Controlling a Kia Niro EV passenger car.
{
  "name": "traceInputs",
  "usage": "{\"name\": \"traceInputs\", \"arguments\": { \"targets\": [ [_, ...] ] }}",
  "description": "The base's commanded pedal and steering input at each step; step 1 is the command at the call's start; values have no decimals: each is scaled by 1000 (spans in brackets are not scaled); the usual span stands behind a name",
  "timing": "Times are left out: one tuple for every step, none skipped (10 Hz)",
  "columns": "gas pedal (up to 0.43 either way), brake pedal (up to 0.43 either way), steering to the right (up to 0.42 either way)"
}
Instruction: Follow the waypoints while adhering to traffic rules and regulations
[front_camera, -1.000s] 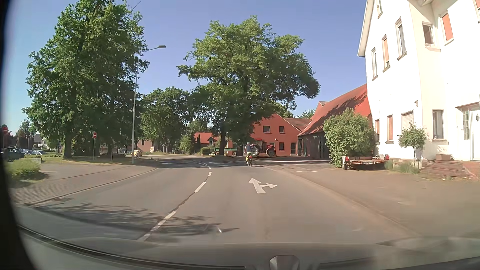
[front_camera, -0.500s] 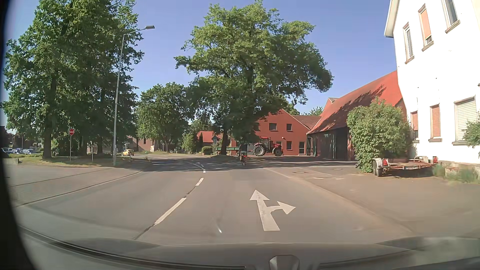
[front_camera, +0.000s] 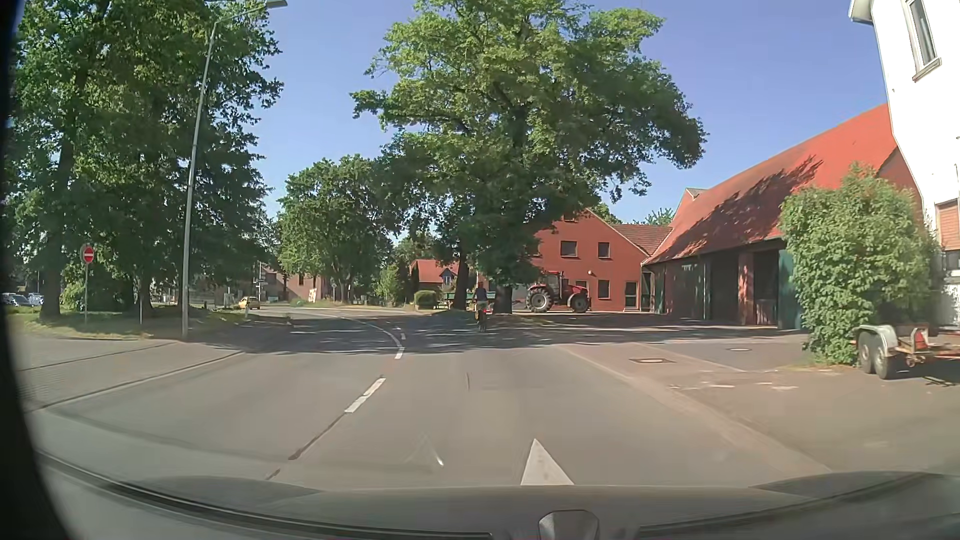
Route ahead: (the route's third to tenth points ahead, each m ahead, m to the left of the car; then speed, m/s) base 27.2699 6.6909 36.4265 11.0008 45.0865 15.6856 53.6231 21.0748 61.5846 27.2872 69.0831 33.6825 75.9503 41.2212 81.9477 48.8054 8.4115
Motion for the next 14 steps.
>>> {"name": "traceInputs", "arguments": {
  "targets": [
    [110,6,-36],
    [118,6,-38],
    [130,6,-38],
    [130,6,-40],
    [138,6,-40],
    [138,6,-40],
    [138,6,-41],
    [150,6,-40],
    [150,6,-41],
    [150,6,-40],
    [150,6,-40],
    [150,6,-40],
    [150,6,-40],
    [150,6,-40]
  ]
}}
